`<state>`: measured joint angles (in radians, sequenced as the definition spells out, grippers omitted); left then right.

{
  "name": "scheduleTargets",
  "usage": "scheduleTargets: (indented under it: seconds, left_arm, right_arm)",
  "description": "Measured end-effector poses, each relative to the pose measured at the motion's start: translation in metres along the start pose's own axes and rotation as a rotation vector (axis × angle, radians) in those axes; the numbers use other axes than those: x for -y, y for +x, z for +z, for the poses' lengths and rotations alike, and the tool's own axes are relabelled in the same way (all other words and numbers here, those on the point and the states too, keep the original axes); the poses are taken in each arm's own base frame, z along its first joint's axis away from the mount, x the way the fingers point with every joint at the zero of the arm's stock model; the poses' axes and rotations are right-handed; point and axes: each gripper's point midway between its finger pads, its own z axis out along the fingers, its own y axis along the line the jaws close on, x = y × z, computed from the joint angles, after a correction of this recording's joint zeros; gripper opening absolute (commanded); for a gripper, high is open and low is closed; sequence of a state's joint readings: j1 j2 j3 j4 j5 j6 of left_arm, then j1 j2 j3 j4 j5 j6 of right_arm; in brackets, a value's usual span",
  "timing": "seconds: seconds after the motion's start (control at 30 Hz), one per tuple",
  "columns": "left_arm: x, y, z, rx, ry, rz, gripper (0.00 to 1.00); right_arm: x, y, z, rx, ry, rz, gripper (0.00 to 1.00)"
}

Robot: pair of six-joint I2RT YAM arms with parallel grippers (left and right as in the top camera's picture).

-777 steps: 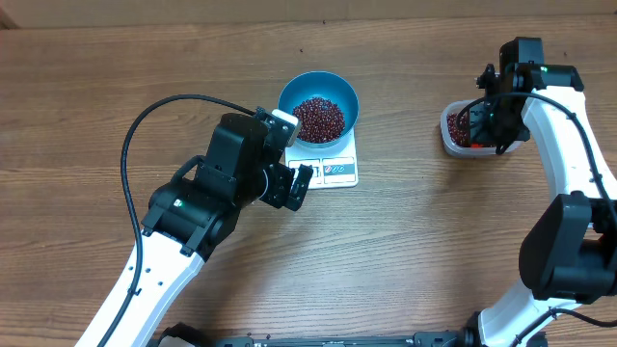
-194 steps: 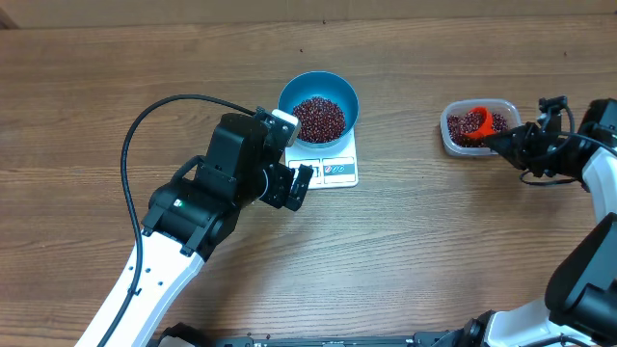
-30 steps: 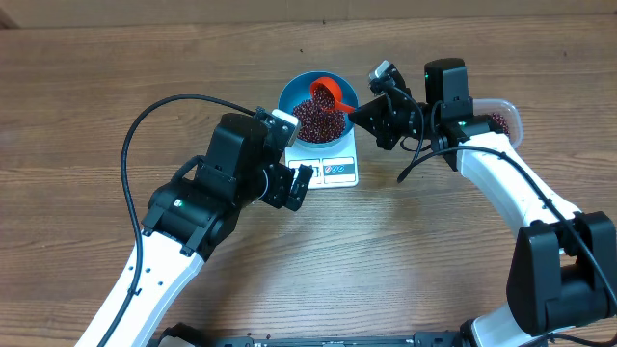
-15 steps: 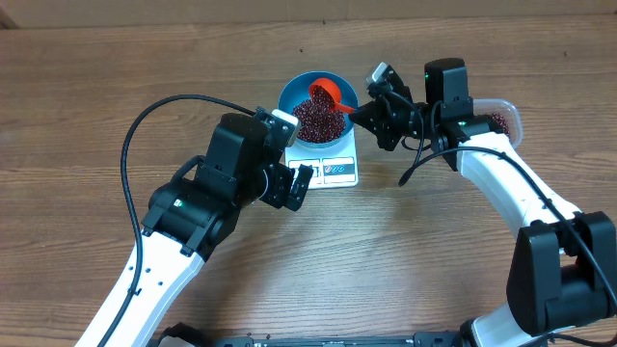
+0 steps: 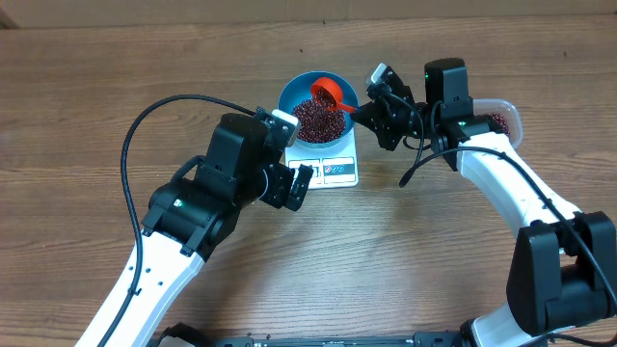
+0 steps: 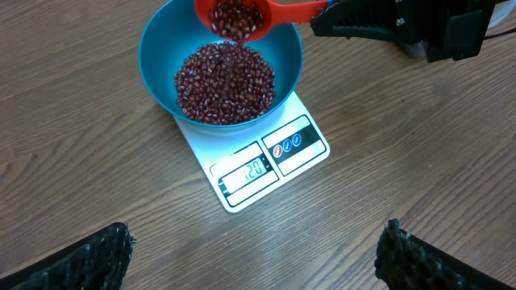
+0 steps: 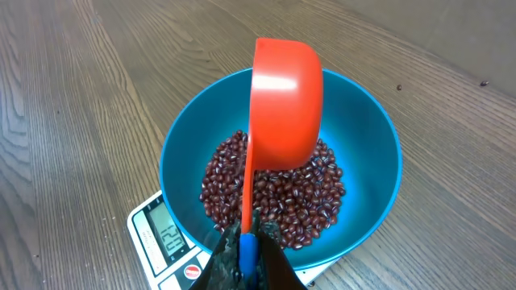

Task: Scoop item into bowl and weigh 150g on scale
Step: 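Tilt the red scoop to pour beans into the teal bowl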

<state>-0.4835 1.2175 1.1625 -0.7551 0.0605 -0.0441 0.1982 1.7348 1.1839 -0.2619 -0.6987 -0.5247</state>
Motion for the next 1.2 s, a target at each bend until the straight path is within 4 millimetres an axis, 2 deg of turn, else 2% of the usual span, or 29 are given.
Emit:
scheduleTargets:
  seconds: [0.93,1.2]
  left_arm:
    - [0.0000,-0.0001,0.0000,0.000,0.000,0.000,0.99]
    - [-0.0001,0.0000,0.0000,0.000,0.000,0.000,1.00]
  right_arm:
    - [0.0000,0.0001,0.0000,0.000,0.000,0.000,0.04]
    - [0.0007,-0.0015,0.0000,0.006,0.003,-0.054,0.04]
